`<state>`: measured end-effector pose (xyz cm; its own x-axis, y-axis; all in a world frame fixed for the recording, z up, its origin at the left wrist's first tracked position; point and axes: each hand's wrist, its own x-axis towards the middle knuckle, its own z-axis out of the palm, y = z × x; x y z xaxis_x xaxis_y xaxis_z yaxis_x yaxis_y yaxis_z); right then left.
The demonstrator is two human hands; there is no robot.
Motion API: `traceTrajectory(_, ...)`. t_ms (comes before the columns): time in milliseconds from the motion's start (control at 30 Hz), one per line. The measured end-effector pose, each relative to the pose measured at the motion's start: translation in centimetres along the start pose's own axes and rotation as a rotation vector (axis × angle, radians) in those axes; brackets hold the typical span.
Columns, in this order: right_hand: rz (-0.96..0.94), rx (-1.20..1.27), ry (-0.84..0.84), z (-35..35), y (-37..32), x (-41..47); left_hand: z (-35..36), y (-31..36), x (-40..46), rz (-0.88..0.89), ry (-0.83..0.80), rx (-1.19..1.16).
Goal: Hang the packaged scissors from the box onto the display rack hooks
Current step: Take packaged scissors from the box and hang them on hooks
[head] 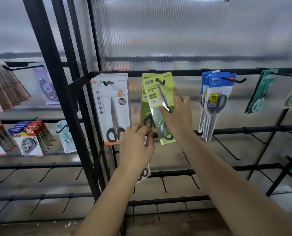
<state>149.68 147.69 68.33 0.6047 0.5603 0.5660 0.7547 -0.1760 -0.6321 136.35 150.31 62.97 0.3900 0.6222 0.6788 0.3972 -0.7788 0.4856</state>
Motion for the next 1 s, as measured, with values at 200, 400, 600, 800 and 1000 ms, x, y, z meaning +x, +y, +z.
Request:
traceTrajectory(200, -0.077, -0.207, 0.004, 1.2, 3.6, 0.4, 3.0, 0.1, -0.7, 0.038, -0.143, -0.046)
traceTrajectory(400, -0.015, -0.031, 0.107, -1.2, 9.0, -7.3, 6.9, 1.4, -3.2, 0.089, -0.298, -0.112)
traceTrajectory(600, 0.281, -0.049, 0.209, -3.2, 17.2, -15.9, 13.5, 4.1, -8.7, 0.216, -0.491, -0.28)
traceTrajectory(800, 0.544, 0.012, 0.288, -5.1, 24.2, -25.4, 21.1, 5.2, -18.8, 0.171, -0.88, -0.331)
traceTrajectory(1000, 0.961, 0.073, 0.211, -3.2, 32.6, -33.1, 31.0, 3.1, -27.9, -0.01, -1.201, -0.19)
